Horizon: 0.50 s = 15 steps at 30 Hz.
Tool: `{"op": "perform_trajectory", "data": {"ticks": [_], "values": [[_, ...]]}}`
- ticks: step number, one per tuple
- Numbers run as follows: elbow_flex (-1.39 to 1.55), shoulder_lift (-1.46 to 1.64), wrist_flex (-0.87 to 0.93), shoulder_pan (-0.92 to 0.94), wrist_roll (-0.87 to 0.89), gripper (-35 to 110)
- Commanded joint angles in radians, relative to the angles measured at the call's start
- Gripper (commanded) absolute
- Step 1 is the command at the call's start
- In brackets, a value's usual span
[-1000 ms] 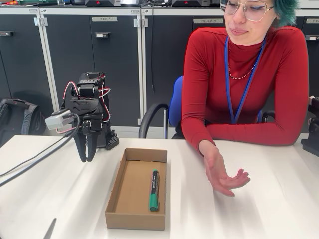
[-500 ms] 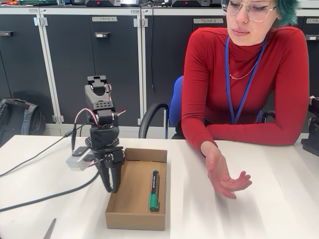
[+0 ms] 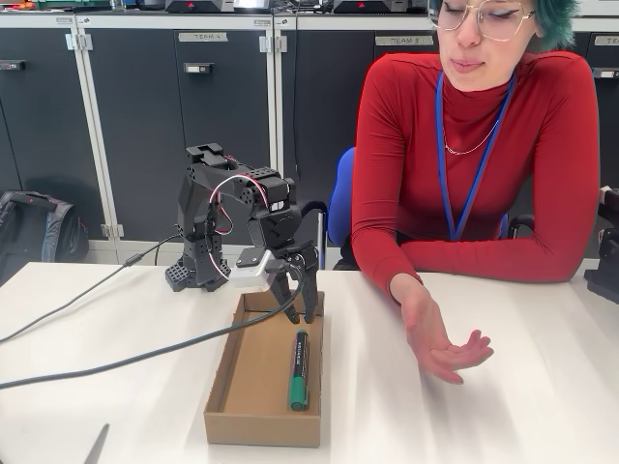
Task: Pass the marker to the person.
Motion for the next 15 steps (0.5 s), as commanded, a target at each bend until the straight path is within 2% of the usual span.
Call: {"op": "perform_trajectory", "data": {"ticks": [1, 15], "values": [[0.023, 0.081, -0.044, -0.025, -0.072, 9], [0.163, 0.14, -0.104, 0.0, -0.221, 8]]}}
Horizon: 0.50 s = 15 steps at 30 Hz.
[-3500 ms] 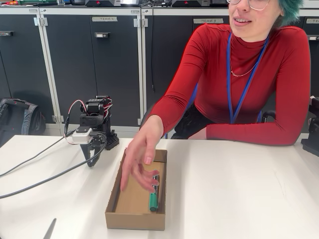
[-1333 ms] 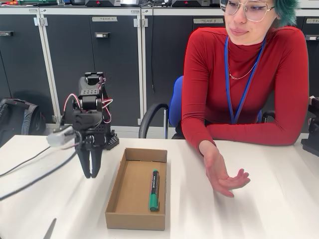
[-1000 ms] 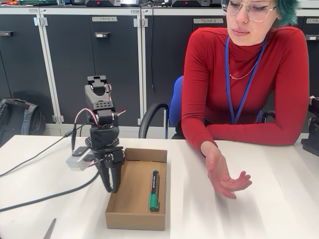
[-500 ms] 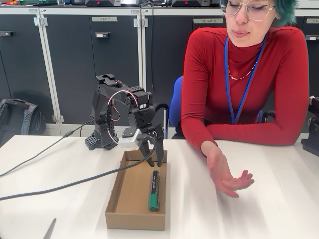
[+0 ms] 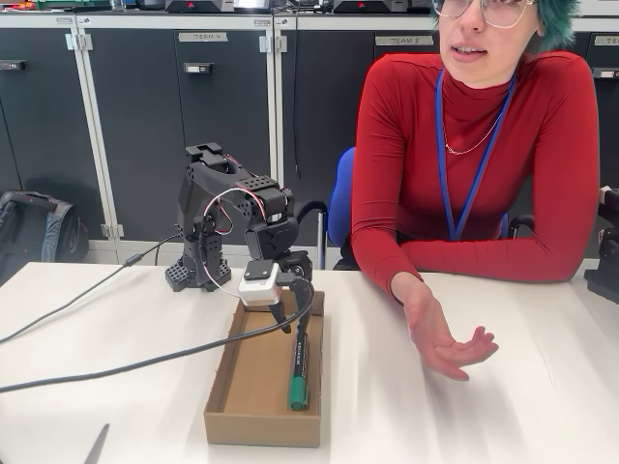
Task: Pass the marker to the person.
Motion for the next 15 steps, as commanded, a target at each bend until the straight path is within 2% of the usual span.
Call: {"op": "perform_trajectory", "data": {"ticks": [1, 15], "values": [[0.02, 0.104, -0.041, 0.002, -0.049, 8], [0.238, 0.172, -0.146, 0.077, -0.089, 17]]}}
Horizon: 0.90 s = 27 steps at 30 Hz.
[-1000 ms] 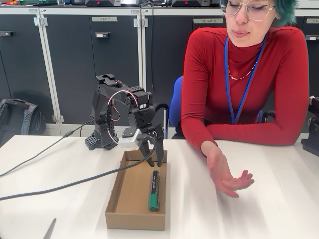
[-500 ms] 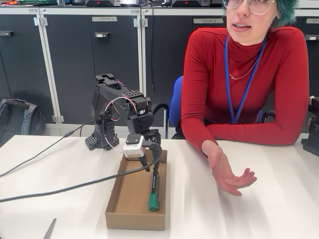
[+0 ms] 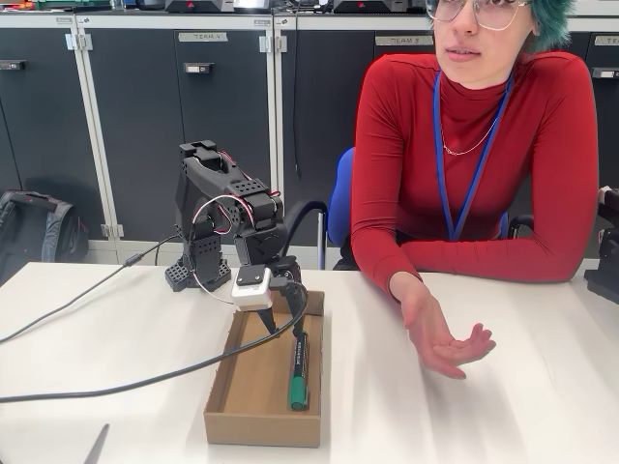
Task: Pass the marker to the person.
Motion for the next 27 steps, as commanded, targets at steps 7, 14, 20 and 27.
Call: {"op": "perform_trajectory", "data": {"ticks": [7, 14, 20, 27], "values": [[0.04, 0.043, -0.08, 0.029, -0.008, 17], [-0.008, -0.014, -0.092, 0.002, 0.005, 17], [-0.066, -0.066, -0.091, -0.055, 0.055, 17], [-0.074, -0.109, -0.104, -0.095, 0.089, 17]]}}
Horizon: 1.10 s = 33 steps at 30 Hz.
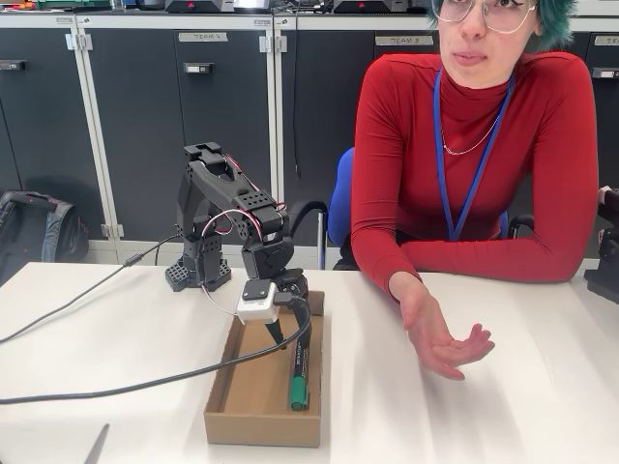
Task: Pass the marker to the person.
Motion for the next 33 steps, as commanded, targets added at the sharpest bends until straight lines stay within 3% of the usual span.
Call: {"op": "perform_trajectory", "data": {"ticks": [1, 24, 28, 33], "values": [[-0.063, 0.002, -0.014, -0.041, 0.005, 17], [-0.063, -0.072, -0.052, -0.061, 0.018, 10], [-0.055, -0.067, -0.061, -0.061, 0.014, -2], [-0.054, -0.06, -0.063, -0.058, 0.015, -5]]}}
